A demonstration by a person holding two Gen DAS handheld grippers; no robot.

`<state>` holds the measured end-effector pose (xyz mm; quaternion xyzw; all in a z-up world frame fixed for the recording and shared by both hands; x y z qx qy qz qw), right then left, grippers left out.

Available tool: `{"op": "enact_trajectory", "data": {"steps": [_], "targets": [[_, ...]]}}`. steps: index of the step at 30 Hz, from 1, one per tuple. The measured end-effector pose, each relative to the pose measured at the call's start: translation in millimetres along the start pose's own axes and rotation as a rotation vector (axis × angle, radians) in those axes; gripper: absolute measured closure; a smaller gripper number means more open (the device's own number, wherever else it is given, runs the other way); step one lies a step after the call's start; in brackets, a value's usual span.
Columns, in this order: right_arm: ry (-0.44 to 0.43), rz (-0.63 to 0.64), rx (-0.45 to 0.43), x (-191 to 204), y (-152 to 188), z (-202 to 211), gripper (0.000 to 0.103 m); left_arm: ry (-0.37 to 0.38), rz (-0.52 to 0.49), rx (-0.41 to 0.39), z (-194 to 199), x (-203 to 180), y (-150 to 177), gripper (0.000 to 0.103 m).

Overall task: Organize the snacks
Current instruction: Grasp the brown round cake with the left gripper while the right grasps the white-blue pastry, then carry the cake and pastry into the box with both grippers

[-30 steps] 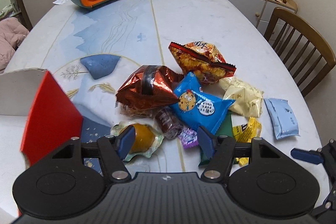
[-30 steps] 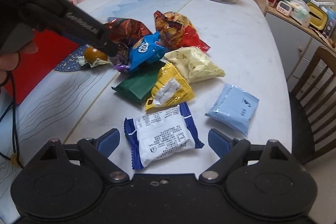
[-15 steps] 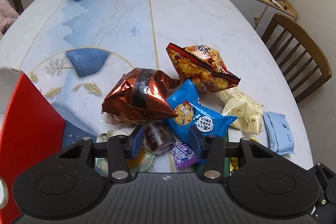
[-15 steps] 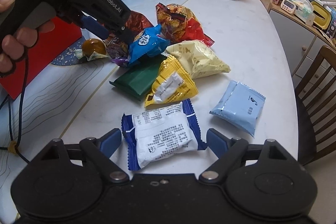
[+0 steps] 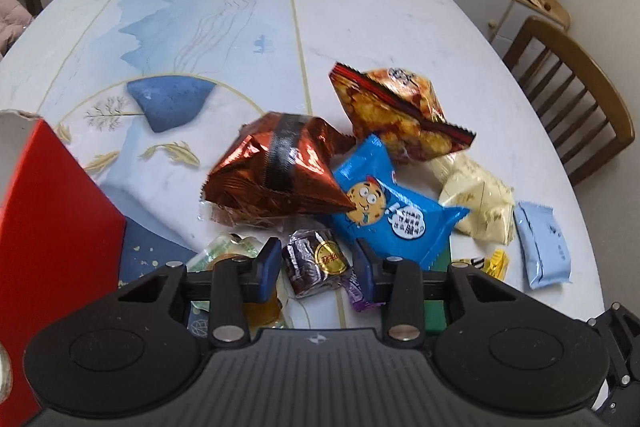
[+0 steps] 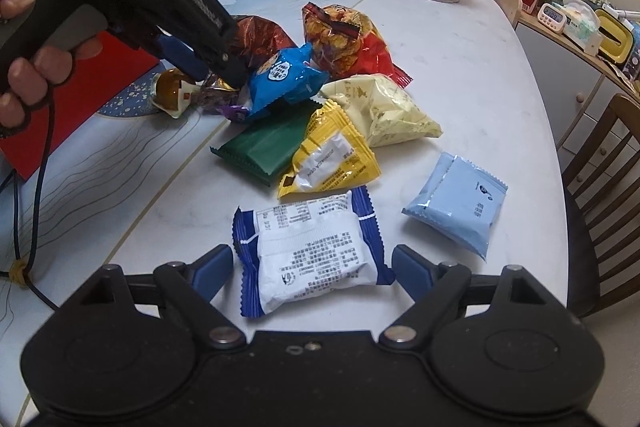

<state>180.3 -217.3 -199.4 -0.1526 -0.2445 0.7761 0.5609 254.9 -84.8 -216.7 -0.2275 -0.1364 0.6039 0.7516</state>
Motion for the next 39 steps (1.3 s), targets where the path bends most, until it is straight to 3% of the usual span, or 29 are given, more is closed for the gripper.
{"op": "enact_trajectory", "data": {"steps": [8, 17, 27, 39], "targets": [[0.009, 0.009, -0.007, 0.5, 2.5, 0.5, 0.023, -0.014, -0.027, 0.022, -3.7, -4.0, 4.1, 0.069], [0.016, 0.007, -0.014, 1.6, 0.7, 7.5, 0.043, -0.02, -0.02, 0.023, 4.8, -6.3, 10.1, 0.07], [0.028, -0.023, -0.006, 3.2, 9.2, 25.4, 0.045, -0.002, -0.027, -0.001, 33.8, -17.0, 22.4, 0.07], [0.016, -0.037, -0.06, 17.5, -0.6, 75.9, 0.044, 0.003, -0.023, -0.053, 89.7, -20.3, 36.2, 0.07]]}}
Point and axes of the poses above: each gripper's, at about its wrist camera, not at the fingertips, and z roughly against the way its jaws point, x to its left, y to its underside, the point moved 9 cm from there along -z, roughly the way its jaws point, and after that the axes turned 9 degrees about -z, right-handed, at the moved point
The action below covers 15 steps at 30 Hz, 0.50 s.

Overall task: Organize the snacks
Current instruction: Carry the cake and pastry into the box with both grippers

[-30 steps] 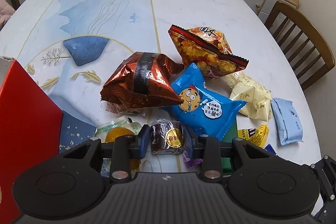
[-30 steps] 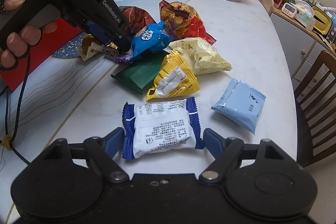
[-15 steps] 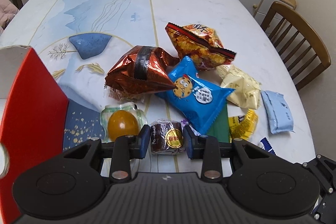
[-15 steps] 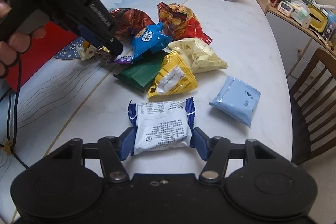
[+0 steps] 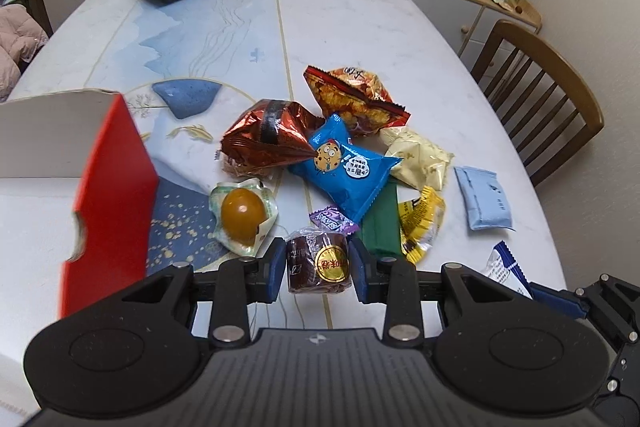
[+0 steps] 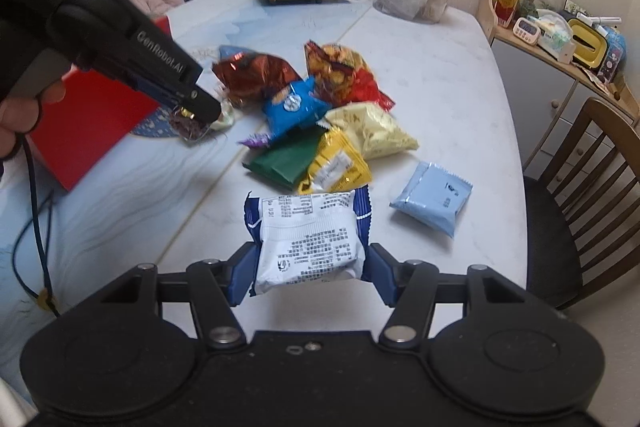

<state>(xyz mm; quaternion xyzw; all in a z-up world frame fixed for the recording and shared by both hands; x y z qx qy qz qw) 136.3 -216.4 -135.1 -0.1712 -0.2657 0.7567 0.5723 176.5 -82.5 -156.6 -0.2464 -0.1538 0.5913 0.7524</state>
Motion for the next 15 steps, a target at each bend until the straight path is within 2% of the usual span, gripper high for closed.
{"op": "enact_trajectory", "data": {"steps": [7, 15], "targets": [[-0.036, 0.031, -0.042, 24.4, -19.4, 26.1, 0.044, -0.019, 0.028, -0.036, 42.8, 15.6, 5.3, 0.07], [-0.107, 0.08, -0.08, 68.7, -47.5, 46.7, 0.044, -0.07, 0.078, -0.079, 86.6, 57.4, 16.3, 0.07]]}}
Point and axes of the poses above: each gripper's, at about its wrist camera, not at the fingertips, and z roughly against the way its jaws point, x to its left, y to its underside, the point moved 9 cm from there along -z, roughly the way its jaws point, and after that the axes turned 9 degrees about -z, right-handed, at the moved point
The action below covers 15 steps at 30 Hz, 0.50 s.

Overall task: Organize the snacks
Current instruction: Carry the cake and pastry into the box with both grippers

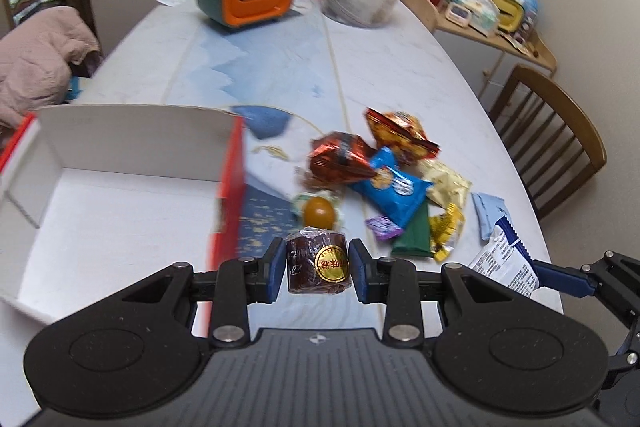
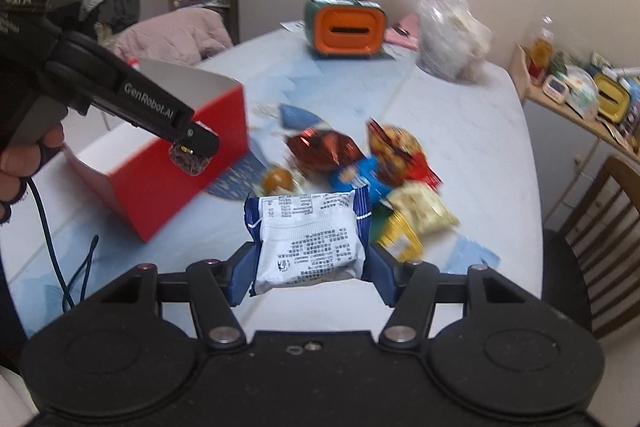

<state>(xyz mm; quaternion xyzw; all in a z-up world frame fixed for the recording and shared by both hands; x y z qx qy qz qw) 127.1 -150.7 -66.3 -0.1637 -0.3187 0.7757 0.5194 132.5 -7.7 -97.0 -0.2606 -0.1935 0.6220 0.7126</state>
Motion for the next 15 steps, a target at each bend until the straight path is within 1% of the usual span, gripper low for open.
{"op": "enact_trajectory", "data": {"steps": [8, 15], "targets": [[-0.067, 0.073, -0.016, 54.2, -29.2, -4.0, 0.044, -0.049, 0.046, -0.04, 29.0, 52.0, 4.7, 0.07], [-0.104, 0.134, -0.013, 105.2, -48.5, -26.2, 0.044, -0.111, 0.069, -0.045, 41.5, 103.3, 12.9, 0.07]]}}
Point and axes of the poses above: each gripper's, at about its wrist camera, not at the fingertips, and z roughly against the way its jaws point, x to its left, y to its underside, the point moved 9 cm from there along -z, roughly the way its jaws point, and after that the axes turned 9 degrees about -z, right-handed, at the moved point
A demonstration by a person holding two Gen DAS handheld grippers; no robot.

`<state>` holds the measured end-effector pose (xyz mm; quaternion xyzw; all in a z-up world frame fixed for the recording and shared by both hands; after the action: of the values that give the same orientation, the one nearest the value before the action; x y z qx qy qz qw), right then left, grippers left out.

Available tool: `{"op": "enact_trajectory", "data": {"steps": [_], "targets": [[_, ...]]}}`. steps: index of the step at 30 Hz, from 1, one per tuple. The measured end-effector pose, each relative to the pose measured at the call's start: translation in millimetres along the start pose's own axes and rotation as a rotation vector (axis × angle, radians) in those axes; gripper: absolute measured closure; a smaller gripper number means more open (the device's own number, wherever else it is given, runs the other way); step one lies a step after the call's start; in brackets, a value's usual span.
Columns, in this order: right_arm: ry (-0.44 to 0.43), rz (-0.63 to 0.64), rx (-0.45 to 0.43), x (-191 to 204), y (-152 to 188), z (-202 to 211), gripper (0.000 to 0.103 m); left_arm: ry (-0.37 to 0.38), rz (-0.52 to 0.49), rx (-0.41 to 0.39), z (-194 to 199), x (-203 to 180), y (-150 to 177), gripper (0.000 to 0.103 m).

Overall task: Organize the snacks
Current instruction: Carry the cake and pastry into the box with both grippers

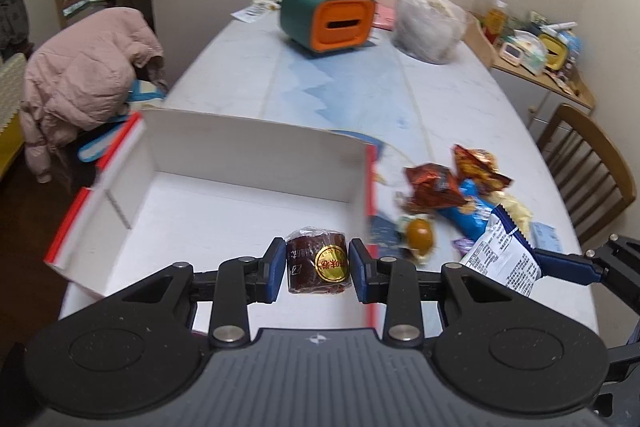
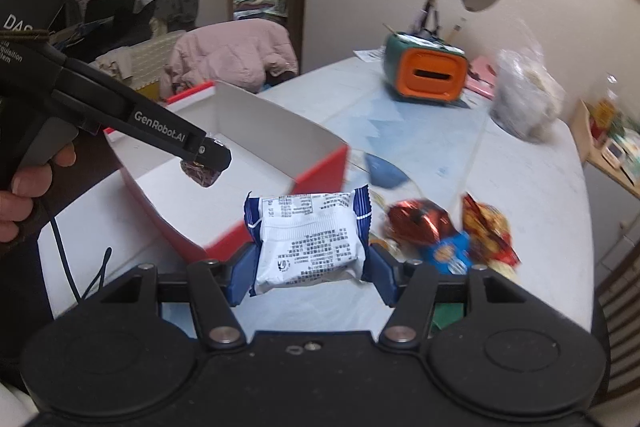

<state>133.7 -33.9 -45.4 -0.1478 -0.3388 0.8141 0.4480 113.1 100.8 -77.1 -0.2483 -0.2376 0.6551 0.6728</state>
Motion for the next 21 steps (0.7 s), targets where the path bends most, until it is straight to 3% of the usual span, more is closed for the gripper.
{"op": "enact_trajectory", "data": {"steps": [13, 21], "targets": [[-0.031, 0.047, 0.069, 61.4, -29.8, -72.0, 0.044, -0.108, -0.02, 0.067, -23.6, 91.3, 8.1, 0.07], [-0.012, 0.054, 0.158, 78.4, -34.5, -125.8, 0.044, -0.111, -0.045, 0.154, -60.7, 128.1, 14.4, 0.07]]}}
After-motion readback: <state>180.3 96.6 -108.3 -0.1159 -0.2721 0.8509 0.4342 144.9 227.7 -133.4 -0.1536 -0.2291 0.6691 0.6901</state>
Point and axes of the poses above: each gripper's, at about its wrist camera, not at the fingertips, and z roughly against the way its jaws point, x to its left, y to its underside, the point moved 9 cm from there along -z, roughly the way its jaws point, and after that the axes turned 9 degrees about -z, right-handed, at the moved point
